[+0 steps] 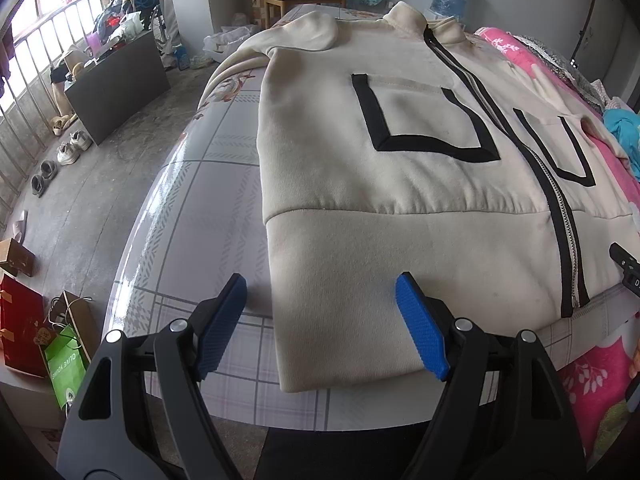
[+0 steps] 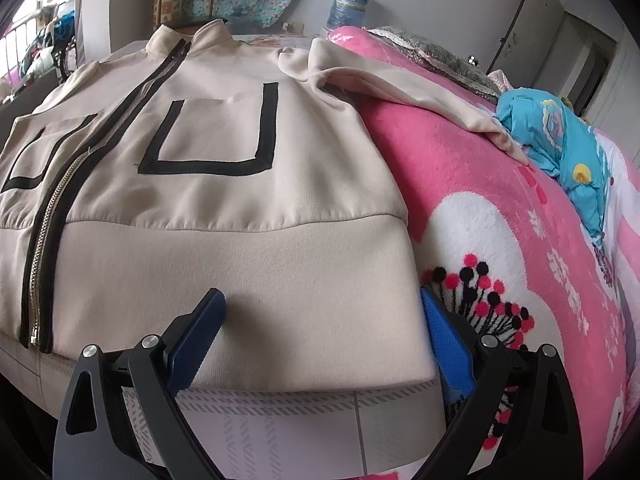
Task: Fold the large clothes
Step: 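Move both tools down toward the beige jacket's hem and sleeve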
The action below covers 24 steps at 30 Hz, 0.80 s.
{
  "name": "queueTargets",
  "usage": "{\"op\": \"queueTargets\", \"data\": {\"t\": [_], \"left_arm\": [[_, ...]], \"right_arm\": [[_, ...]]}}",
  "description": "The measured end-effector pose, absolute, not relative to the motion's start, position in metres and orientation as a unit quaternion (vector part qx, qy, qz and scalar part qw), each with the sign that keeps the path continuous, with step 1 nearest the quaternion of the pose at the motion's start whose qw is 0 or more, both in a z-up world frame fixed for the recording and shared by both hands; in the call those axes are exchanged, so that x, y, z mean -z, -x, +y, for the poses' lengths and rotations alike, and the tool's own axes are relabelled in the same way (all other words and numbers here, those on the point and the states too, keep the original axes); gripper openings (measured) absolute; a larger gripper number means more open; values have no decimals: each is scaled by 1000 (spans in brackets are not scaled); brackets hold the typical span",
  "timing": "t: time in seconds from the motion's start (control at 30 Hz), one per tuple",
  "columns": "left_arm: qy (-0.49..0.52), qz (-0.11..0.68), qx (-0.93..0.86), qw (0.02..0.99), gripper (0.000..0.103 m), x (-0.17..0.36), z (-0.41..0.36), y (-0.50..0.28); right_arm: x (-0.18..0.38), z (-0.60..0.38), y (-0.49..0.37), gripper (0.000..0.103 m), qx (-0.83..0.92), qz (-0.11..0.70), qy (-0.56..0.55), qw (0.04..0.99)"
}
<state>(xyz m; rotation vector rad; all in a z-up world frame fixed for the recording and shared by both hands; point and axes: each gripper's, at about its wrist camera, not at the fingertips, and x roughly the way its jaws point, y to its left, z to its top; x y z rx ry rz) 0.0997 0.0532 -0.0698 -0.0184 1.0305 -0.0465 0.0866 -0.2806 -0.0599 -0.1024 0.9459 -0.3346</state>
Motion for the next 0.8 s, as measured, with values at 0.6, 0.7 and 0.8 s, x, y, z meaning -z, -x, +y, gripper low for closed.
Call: {"op": "queueTargets", "data": {"t": [0.6,0.7,0.8], "left_arm": [[8,493,22,870,74,70,53,-100],[8,493,22,870,74,70,52,-100],[8,493,22,870,74,70,53,-99]], "right_arm": [[59,-276,-87,93,164,451,72,875],[59,-275,-87,93,164,451,72,875],[59,-275,-87,93,163,451,72,875]]}}
